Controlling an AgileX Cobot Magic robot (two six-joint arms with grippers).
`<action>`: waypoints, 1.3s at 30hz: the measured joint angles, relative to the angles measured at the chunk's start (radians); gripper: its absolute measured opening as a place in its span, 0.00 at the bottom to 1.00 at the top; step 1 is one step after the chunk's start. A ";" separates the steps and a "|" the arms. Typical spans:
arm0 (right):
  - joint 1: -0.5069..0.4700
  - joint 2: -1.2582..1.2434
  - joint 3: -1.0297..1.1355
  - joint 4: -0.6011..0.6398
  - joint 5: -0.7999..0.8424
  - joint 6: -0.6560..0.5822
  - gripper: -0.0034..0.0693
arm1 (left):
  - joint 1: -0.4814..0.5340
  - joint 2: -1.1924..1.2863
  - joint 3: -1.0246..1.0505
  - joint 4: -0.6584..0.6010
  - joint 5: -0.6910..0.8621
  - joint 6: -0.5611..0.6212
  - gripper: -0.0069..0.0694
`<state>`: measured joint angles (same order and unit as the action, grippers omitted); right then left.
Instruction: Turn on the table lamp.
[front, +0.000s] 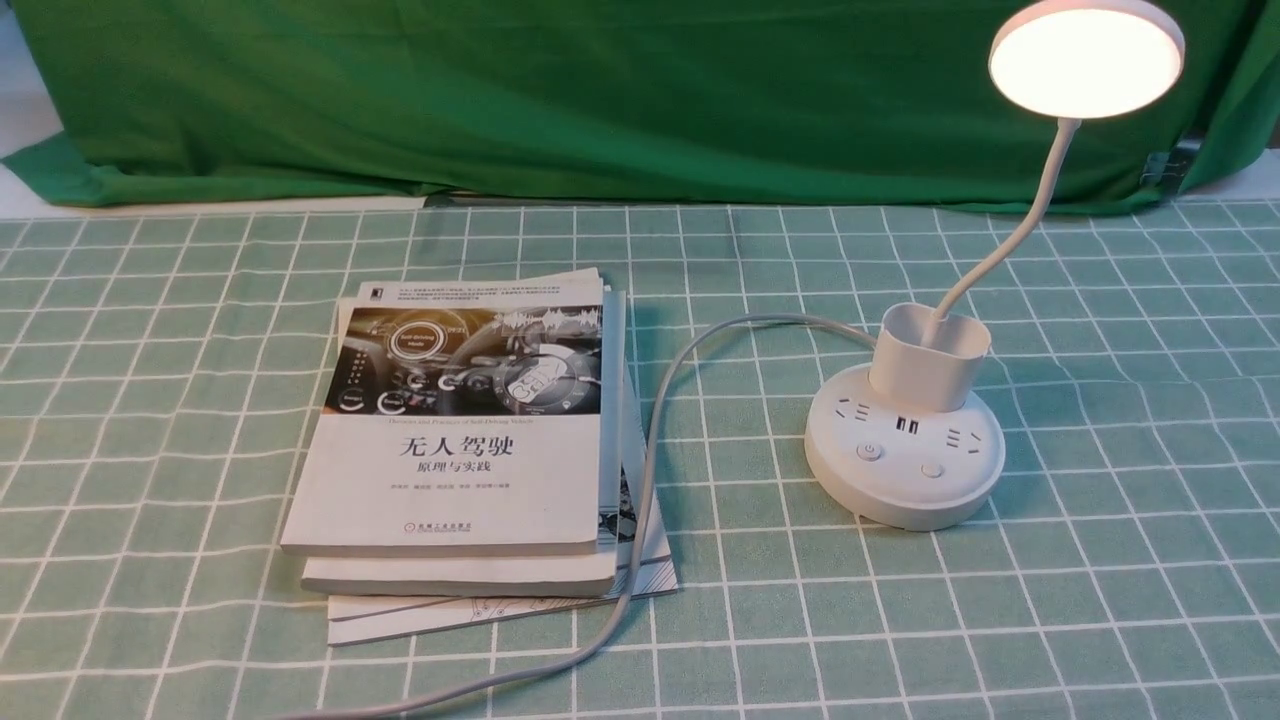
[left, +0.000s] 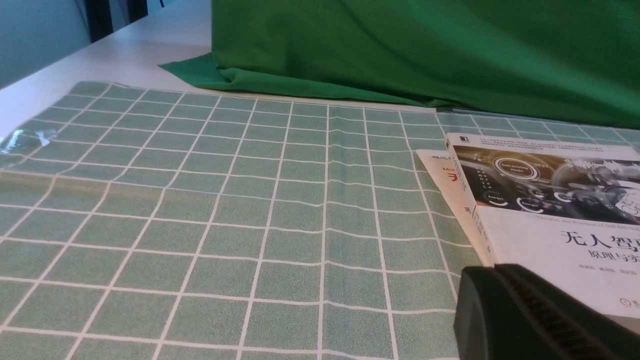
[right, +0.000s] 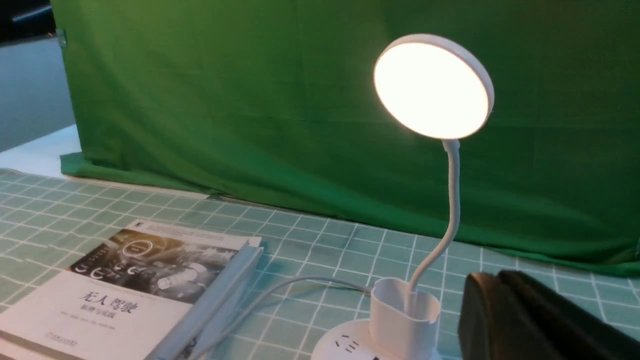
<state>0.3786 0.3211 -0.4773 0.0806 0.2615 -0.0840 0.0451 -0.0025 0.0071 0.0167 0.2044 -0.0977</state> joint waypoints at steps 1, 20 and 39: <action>0.000 -0.004 0.006 0.001 -0.006 -0.010 0.14 | 0.000 0.000 0.000 0.000 0.000 0.000 0.12; -0.432 -0.294 0.480 -0.129 -0.164 0.147 0.20 | 0.000 0.000 0.000 0.000 0.000 0.000 0.12; -0.329 -0.318 0.488 -0.160 -0.043 0.218 0.26 | 0.000 -0.001 0.000 0.004 0.000 0.000 0.12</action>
<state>0.0494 0.0028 0.0110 -0.0793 0.2181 0.1341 0.0451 -0.0036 0.0071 0.0210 0.2044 -0.0977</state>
